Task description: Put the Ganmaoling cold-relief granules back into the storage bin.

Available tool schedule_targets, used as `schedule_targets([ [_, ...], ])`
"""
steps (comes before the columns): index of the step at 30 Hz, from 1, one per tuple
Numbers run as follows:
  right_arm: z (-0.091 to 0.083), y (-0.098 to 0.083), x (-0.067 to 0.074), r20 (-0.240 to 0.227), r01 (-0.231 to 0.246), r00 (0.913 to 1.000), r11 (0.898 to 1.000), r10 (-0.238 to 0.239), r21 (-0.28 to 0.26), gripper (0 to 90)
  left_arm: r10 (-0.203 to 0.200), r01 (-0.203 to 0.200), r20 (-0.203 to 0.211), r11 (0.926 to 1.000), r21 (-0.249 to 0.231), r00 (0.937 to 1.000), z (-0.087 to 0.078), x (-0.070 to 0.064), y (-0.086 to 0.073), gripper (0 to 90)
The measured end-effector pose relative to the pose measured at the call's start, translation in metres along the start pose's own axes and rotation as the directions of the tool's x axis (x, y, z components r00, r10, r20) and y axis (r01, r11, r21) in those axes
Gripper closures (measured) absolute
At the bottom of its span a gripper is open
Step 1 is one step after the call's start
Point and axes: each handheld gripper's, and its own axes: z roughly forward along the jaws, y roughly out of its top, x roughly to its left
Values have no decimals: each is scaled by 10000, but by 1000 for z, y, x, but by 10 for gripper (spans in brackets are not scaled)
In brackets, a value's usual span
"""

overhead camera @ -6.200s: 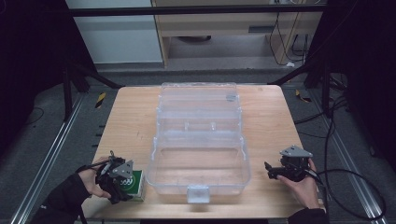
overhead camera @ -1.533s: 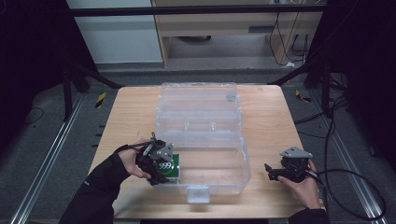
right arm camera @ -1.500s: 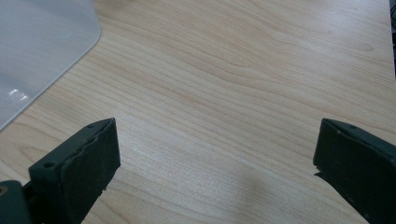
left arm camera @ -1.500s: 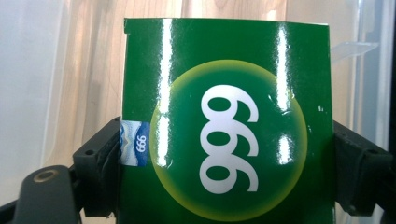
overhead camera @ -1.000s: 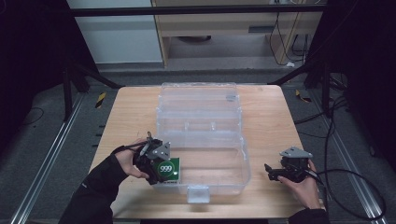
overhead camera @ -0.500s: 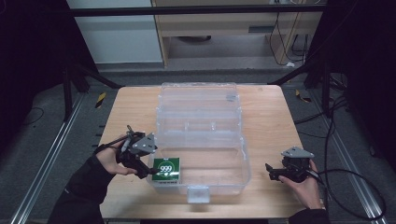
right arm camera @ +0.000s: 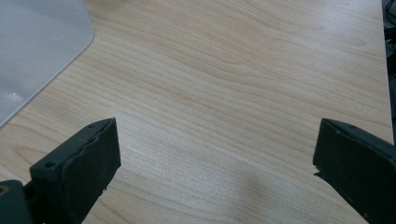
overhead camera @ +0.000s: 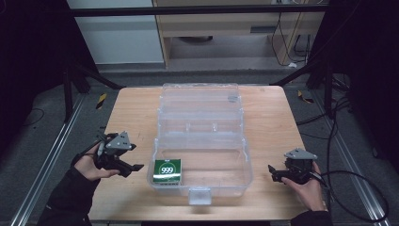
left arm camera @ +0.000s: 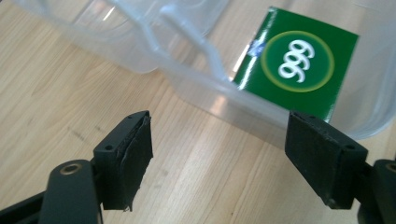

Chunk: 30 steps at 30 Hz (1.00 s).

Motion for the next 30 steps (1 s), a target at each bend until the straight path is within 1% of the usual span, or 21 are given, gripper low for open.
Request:
schedule_targets([
  [2,0,0,0,6,-1,10000,10000,1,3,12,-401,400,-108,9992,-86,9991,3,2,-8,226],
  [3,0,0,0,18,1,10000,10000,-1,12,12,-503,502,-144,9987,-43,9986,4,3,-11,223],
  [4,0,0,0,11,-15,10000,10000,15,-3,12,-699,697,-230,9975,-75,9973,6,3,-15,219],
  [5,0,0,0,16,-7,10000,10000,7,-6,12,-940,937,-288,9955,-135,9952,8,5,-21,218],
  [7,0,-1,0,41,-15,10000,10000,15,12,12,-1255,1246,-412,9920,-220,9912,12,6,-29,219],
  [8,1,-1,0,42,11,10000,10000,-11,2,12,-1344,1334,-445,9908,-242,9899,13,7,-32,219],
  [10,0,-1,-1,55,-20,10000,10000,20,15,12,-1724,1697,-609,9844,-461,9831,18,8,-39,219],
  [12,0,-1,-1,40,-61,10000,10000,60,24,12,-2168,2119,-843,9753,-631,9726,22,10,-48,218],
  [14,0,-2,-1,49,-74,10000,10000,74,10,12,-2510,2442,-1025,9669,-739,9626,26,11,-54,216],
  [15,1,-2,-1,60,-60,10000,10000,60,8,12,-2712,2631,-1129,9613,-817,9559,29,12,-58,216],
  [19,0,-2,-2,130,-57,9999,10000,57,-19,12,-3431,3282,-1547,9377,-1141,9265,38,12,-71,216],
  [20,0,-2,-3,148,-41,9999,10000,41,-26,12,-3620,3458,-1659,9307,-1191,9173,41,13,-74,216],
  [21,0,-2,-3,175,-98,9998,10000,98,-11,12,-3750,3577,-1732,9257,-1232,9107,43,13,-76,215],
  [22,0,-2,-3,179,-89,9998,10000,90,-22,12,-3893,3704,-1862,9199,-1291,9021,45,13,-79,210],
  [23,0,-3,-4,180,-149,9997,9999,149,-16,12,-3997,3790,-1952,9154,-1355,8956,47,13,-80,209],
  [25,0,-3,-4,209,-151,9997,9999,151,-6,12,-4289,4050,-2087,9022,-1484,8789,50,13,-84,209],
  [27,1,-3,-5,242,-196,9995,9998,196,-16,12,-4563,4285,-2142,8884,-1646,8637,52,13,-88,213],
  [28,1,-4,-6,252,-203,9995,9998,203,-5,12,-4578,4315,-2193,8881,-1585,8616,53,14,-90,213],
  [29,0,-4,-6,258,-233,9994,9997,233,-12,12,-4615,4353,-2254,8864,-1578,8580,53,13,-91,210],
  [30,0,-4,-6,288,-264,9992,9997,264,-15,12,-4708,4443,-2282,8816,-1594,8522,54,13,-93,210],
])
